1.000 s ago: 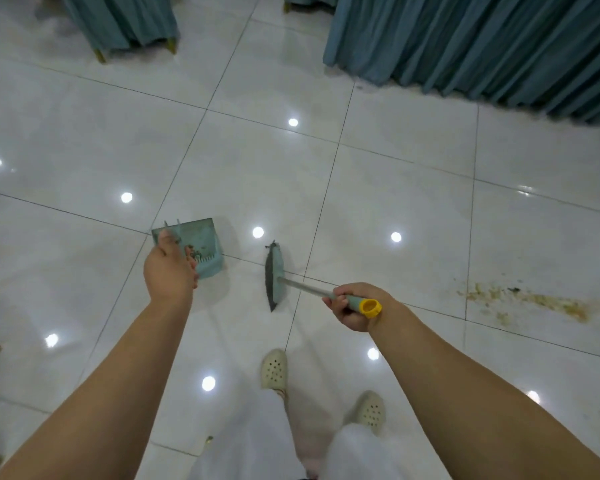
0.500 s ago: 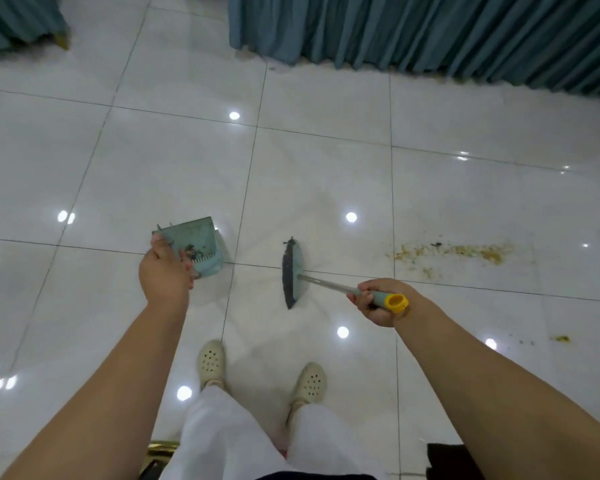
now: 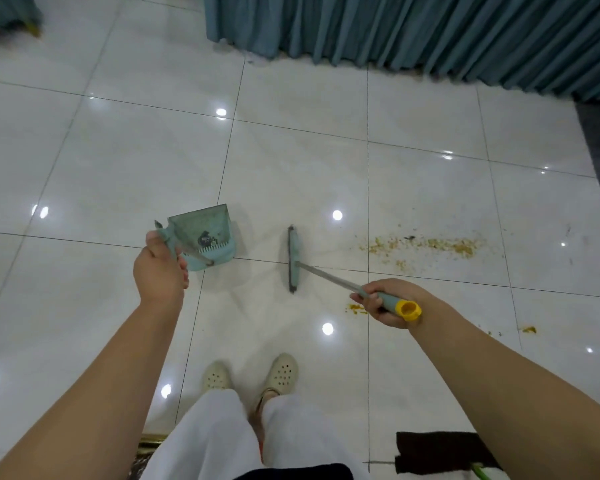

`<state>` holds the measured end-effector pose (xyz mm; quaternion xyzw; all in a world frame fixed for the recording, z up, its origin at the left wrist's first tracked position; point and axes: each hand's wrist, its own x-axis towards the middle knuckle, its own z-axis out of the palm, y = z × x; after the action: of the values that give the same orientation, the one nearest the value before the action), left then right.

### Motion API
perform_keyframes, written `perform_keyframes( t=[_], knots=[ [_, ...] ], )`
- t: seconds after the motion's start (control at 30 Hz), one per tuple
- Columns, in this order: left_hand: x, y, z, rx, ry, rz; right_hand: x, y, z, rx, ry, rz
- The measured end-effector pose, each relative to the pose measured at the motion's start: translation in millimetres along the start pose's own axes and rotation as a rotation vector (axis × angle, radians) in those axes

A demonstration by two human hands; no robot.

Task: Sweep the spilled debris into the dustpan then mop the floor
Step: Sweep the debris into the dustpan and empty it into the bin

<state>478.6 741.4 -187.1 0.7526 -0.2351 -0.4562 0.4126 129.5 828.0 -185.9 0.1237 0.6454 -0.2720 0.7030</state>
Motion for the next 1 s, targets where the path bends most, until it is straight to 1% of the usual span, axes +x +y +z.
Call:
perform_keyframes(
  t=[0.17, 0.3, 0.43, 0.53, 0.6, 0.7, 1.0],
  knots=[
    [7, 7, -31, 0.031, 0.041, 0.041, 5, 42, 63, -0.102, -0.132, 0.116],
    [19, 9, -67, 0.035, 0.082, 0.05, 16, 87, 118, -0.172, -0.231, 0.249],
    [27, 2, -105, 0.033, 0.098, 0.08, 33, 128, 159, -0.26, -0.259, 0.356],
    [31, -5, -126, 0.051, 0.114, 0.084, 41, 150, 177, -0.302, -0.234, 0.381],
    [34, -8, -134, 0.053, 0.125, 0.067, 43, 155, 178, -0.332, -0.19, 0.355],
    [35, -12, -136, 0.067, 0.132, 0.059, 40, 143, 164, -0.354, -0.121, 0.297],
    [12, -27, -101, 0.115, 0.101, 0.023, 17, 76, 95, -0.212, 0.01, 0.161]
  ],
)
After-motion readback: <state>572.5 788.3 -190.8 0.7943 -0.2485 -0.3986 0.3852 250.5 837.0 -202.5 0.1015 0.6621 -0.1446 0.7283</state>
